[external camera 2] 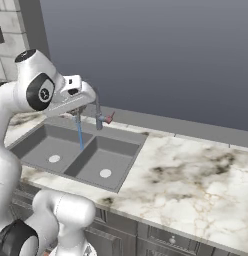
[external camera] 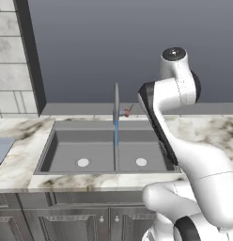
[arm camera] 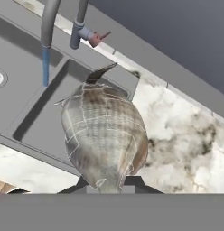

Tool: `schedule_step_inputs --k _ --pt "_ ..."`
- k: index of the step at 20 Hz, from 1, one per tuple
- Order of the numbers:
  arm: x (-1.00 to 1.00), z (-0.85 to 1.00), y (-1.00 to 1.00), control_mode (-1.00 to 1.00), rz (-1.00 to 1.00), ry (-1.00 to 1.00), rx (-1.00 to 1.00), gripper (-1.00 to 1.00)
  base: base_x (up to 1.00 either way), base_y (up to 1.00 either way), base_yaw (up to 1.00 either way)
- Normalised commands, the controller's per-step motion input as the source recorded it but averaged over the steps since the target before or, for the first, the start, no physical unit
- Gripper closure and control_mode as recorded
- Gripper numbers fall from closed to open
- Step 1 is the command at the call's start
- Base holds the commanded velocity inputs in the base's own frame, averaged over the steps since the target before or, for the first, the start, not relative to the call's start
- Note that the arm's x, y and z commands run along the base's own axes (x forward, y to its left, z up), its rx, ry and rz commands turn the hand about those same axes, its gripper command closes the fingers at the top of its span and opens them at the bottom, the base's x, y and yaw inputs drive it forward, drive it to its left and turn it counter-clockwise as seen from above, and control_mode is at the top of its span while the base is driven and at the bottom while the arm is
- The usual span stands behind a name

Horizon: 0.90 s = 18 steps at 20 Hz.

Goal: Take the fish out of the fridge, briefly rinse it in the sink, and place it on the tray next to the sink.

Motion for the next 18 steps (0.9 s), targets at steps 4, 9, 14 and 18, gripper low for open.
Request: schedule_step_inputs --k 4,9,14,18 --pt "-0.09 0.0 0.01 -1.0 0.0 -0.16 0.16 1.0 0.0 0.0 0.0" --pt "-0.55 -0.17 0.15 -1.0 0.0 -0.05 0.08 1.0 0.0 0.0 0.0" --pt "0.0 0.0 0.0 1.0 0.0 0.0 0.0 1.0 -0.91 0.91 0.04" --pt "0.0 0.0 0.0 1.0 0.0 0.0 0.0 1.0 -0.27 1.0 0.03"
